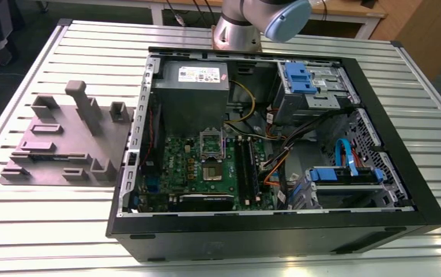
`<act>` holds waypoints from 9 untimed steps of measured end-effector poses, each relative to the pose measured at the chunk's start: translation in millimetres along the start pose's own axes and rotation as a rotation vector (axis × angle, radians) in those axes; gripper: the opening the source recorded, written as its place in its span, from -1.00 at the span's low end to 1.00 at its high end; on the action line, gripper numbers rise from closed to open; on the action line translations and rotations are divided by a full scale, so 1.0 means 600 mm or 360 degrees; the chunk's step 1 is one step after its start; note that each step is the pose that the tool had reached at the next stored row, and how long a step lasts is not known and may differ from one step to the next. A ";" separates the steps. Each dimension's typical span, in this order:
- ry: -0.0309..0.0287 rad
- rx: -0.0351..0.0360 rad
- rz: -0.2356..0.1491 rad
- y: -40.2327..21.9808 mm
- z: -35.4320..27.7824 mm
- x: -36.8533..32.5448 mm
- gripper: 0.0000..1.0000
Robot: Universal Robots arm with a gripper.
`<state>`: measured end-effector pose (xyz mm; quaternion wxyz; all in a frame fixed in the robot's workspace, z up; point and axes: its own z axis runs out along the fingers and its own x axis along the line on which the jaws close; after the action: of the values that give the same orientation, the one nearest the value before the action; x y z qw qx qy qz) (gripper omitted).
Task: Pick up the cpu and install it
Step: 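Pick up the cpu and move it towards the insertion slot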
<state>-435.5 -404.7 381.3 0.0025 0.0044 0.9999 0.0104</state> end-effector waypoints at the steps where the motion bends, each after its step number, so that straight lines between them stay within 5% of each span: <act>1: 0.00002 0.0000 0.0000 0.000 0.000 0.000 -0.06; 9: 0.00002 0.0000 0.0000 0.000 0.000 -0.004 -0.06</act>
<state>-432.9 -404.7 381.3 0.0025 0.0044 0.9999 0.0104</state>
